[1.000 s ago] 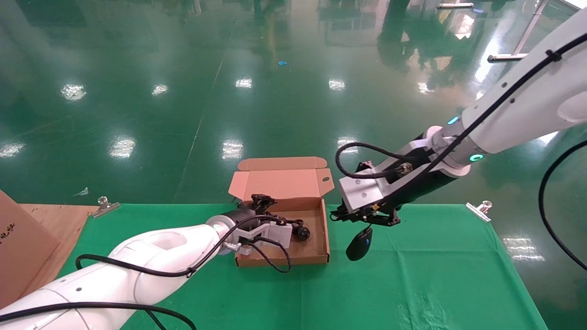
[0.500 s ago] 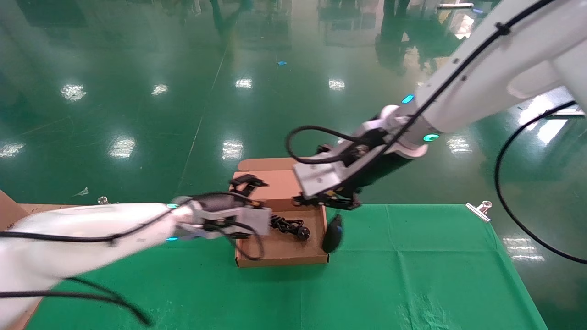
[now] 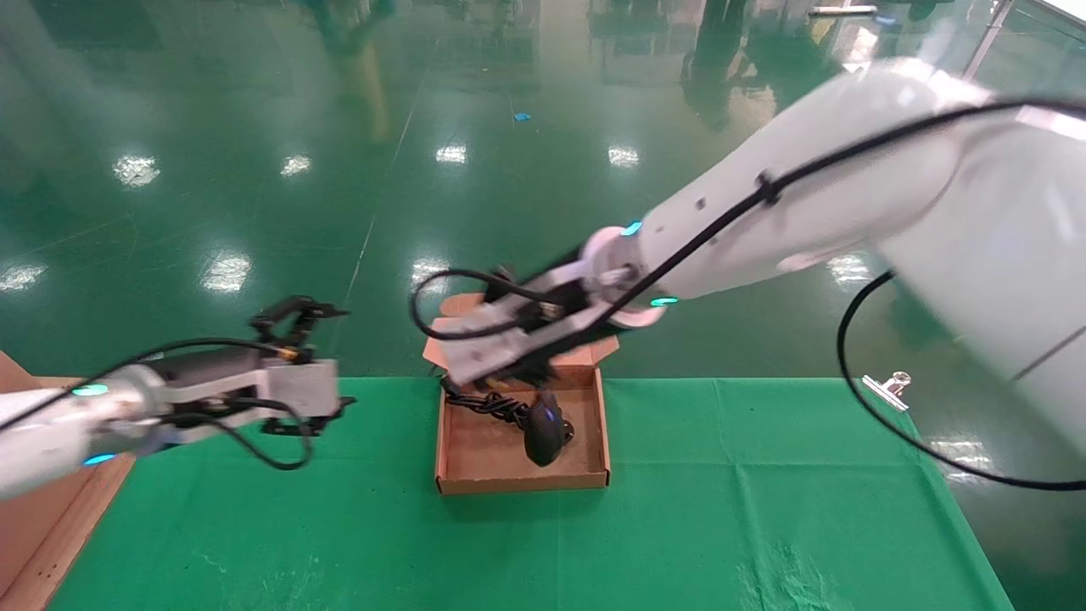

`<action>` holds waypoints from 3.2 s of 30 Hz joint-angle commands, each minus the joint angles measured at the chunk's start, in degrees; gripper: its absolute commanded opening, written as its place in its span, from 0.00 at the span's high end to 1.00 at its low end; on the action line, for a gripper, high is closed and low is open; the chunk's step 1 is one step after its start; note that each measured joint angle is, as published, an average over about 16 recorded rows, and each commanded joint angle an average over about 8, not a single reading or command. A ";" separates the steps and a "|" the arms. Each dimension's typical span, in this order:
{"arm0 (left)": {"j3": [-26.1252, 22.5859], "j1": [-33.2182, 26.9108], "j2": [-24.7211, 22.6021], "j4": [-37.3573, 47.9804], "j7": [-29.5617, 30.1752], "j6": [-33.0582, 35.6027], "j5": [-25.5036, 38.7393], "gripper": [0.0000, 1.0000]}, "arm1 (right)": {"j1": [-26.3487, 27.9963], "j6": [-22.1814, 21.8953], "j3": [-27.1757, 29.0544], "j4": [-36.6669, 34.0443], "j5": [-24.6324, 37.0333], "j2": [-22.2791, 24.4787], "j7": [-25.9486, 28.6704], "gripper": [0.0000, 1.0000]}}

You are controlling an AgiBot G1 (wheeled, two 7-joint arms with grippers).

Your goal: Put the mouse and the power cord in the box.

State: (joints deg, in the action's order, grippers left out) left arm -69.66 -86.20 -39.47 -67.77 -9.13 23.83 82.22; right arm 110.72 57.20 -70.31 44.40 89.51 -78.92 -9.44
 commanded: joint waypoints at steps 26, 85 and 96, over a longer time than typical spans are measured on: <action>8.33 6.15 5.65 1.79 -13.77 3.09 -15.79 0.00 | -8.87 -18.89 -16.55 -0.45 -1.98 0.23 3.04 0.56; 29.94 14.99 5.01 -1.55 1.68 31.04 -27.72 0.00 | -27.68 2.89 15.70 12.98 -23.06 20.26 10.72 0.00; 38.19 18.35 4.81 -3.03 8.01 41.78 -32.12 0.00 | -34.97 11.58 28.79 18.48 -31.40 28.28 13.94 0.00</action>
State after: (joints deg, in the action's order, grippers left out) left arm -31.47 -67.85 -34.65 -70.80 -1.12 65.60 50.10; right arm 75.76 68.77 -41.53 62.88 58.11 -50.64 4.49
